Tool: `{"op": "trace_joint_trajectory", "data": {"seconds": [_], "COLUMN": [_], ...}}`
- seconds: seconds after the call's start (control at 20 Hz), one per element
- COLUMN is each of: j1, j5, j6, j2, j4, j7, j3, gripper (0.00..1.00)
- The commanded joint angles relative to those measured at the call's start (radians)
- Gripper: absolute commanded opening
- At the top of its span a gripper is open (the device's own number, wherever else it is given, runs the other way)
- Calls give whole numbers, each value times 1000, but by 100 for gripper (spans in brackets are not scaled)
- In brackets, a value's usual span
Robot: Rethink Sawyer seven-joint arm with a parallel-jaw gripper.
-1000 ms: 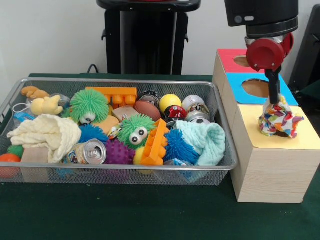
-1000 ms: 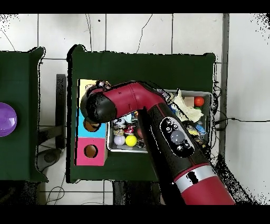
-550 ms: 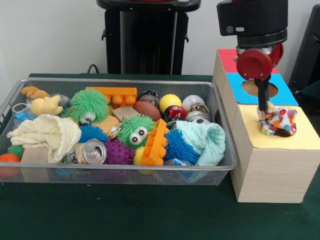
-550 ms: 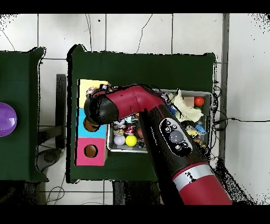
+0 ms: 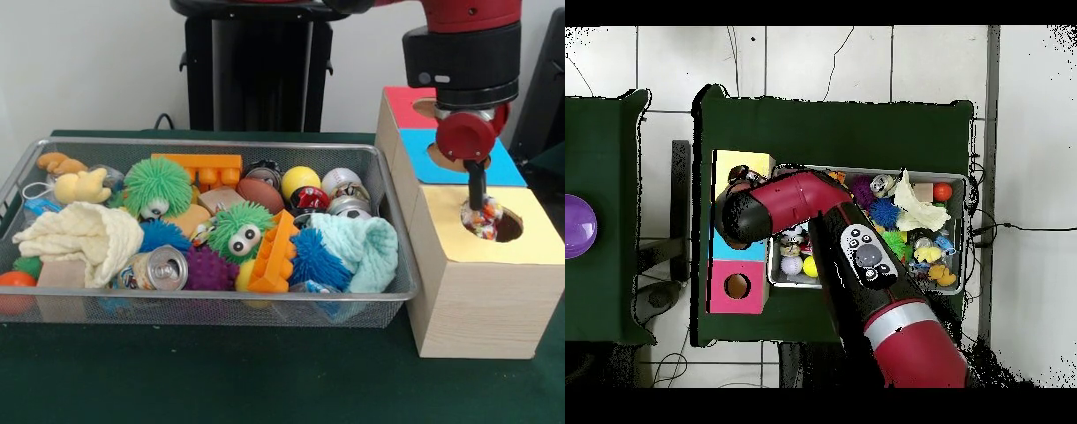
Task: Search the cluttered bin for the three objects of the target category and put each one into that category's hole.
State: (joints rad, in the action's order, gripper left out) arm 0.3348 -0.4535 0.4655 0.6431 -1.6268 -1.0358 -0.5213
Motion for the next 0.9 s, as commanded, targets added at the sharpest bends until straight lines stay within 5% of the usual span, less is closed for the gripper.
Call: {"op": "trace_joint_trajectory", "data": {"seconds": [0.05, 0.85, 0.9], "j1": [-22, -22, -26], "j5": [12, 87, 109], "j6": [-73, -105, -91], "j2": [-70, -32, -29], "j4": [56, 26, 19], "j7": [-223, -225, -240], "j3": [72, 105, 120], "gripper": [0, 0, 100]}}
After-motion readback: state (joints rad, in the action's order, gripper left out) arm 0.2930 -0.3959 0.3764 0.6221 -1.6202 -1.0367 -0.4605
